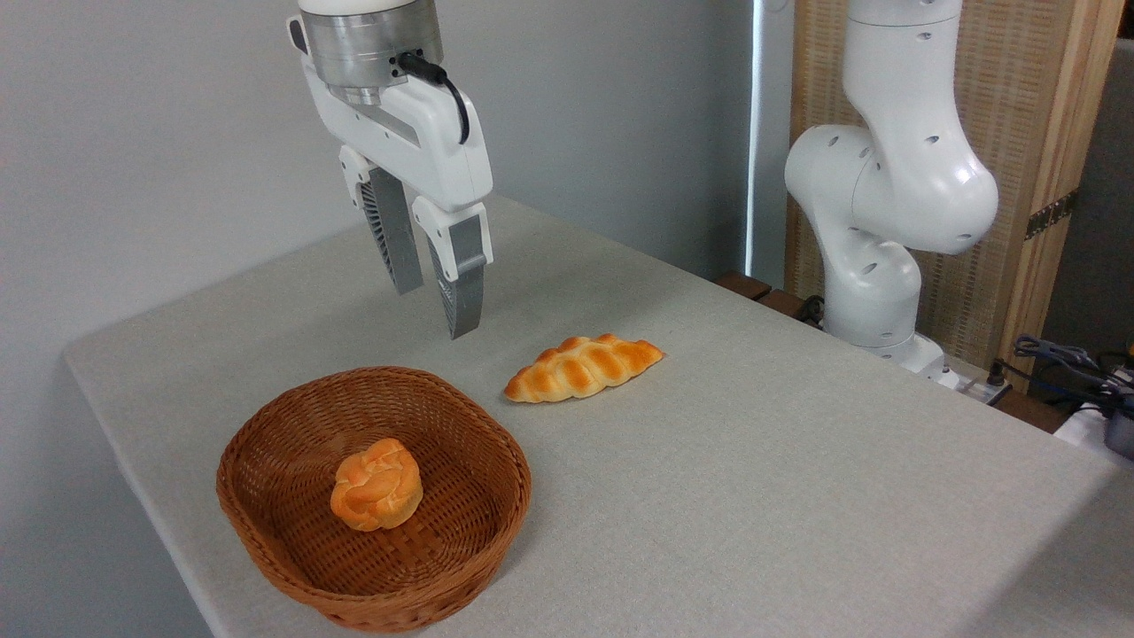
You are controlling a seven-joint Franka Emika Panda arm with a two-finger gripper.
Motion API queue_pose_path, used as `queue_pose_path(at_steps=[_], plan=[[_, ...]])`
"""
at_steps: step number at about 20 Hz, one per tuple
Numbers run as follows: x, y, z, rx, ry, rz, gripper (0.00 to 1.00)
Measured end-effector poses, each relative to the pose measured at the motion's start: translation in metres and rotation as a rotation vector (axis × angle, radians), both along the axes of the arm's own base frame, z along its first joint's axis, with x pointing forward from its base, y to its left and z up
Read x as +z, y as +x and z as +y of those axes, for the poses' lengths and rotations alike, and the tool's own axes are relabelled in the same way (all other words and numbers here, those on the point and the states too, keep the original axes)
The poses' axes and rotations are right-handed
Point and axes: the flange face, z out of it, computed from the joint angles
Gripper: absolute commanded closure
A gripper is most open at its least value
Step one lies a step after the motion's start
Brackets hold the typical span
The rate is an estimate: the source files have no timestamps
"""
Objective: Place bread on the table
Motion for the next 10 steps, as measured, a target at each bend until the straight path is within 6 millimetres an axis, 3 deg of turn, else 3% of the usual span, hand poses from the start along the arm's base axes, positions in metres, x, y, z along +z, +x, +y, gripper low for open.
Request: queue_pose_path(at_steps=[10], plan=[[0.0018, 0.0060, 0.0013, -0.002, 0.035, -0.010, 0.00]])
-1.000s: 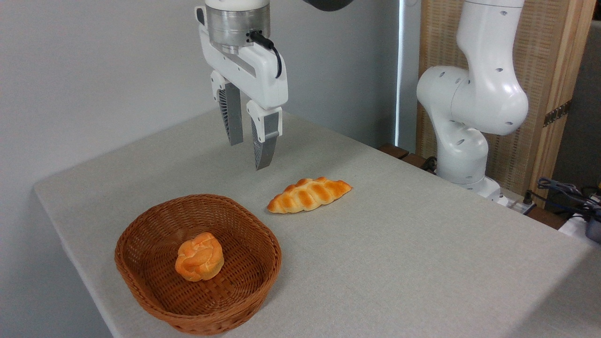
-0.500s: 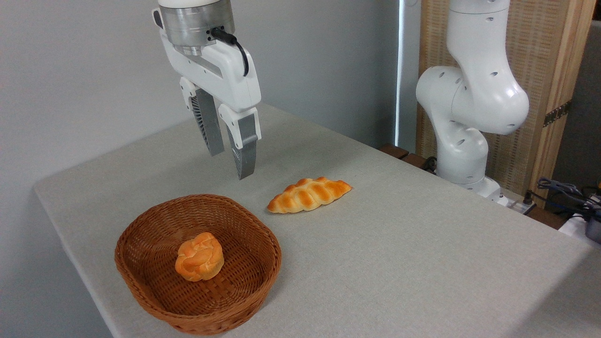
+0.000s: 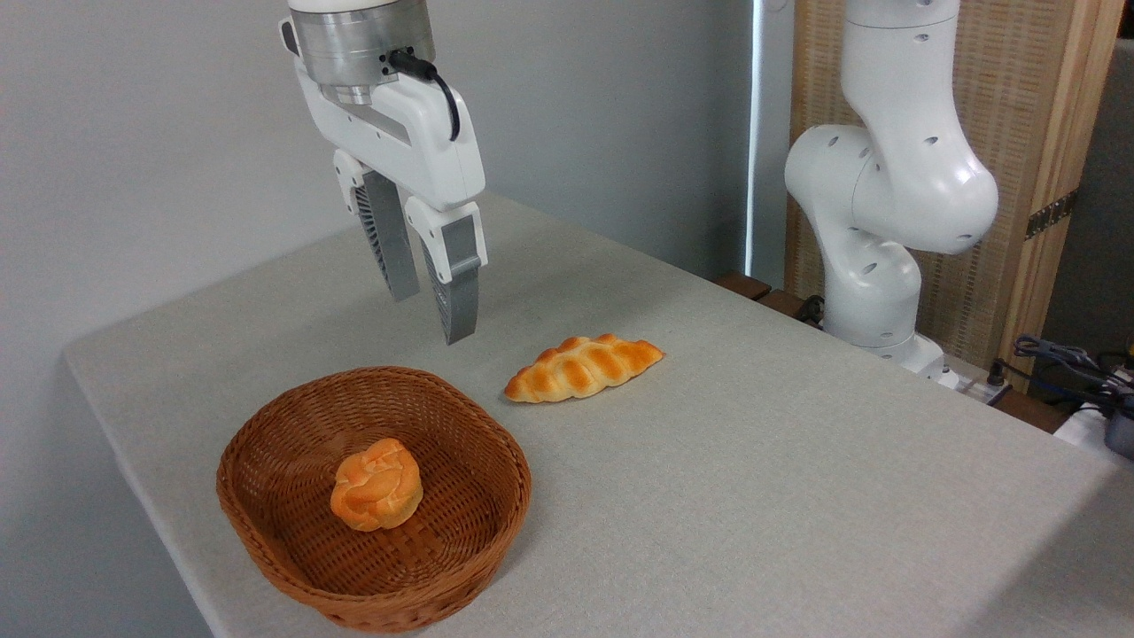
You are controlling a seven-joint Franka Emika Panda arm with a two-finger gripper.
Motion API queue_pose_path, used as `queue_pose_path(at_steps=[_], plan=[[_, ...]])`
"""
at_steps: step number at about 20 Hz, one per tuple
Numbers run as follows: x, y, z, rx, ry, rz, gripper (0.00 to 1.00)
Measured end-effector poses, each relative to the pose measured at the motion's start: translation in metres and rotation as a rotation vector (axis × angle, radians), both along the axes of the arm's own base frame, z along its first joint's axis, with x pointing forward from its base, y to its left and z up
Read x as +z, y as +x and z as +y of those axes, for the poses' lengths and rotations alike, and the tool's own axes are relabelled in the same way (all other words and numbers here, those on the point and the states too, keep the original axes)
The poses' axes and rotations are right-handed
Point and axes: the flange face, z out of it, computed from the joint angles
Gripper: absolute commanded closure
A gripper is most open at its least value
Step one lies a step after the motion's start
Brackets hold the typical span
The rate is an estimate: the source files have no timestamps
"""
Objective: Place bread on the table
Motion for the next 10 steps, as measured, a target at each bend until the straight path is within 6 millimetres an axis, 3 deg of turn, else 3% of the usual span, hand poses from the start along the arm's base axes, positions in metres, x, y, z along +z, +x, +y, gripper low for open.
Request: queue_pose_path(at_steps=[10], plan=[[-0.001, -0.002, -0.011, 0.029, 0.030, 0.009, 0.00]])
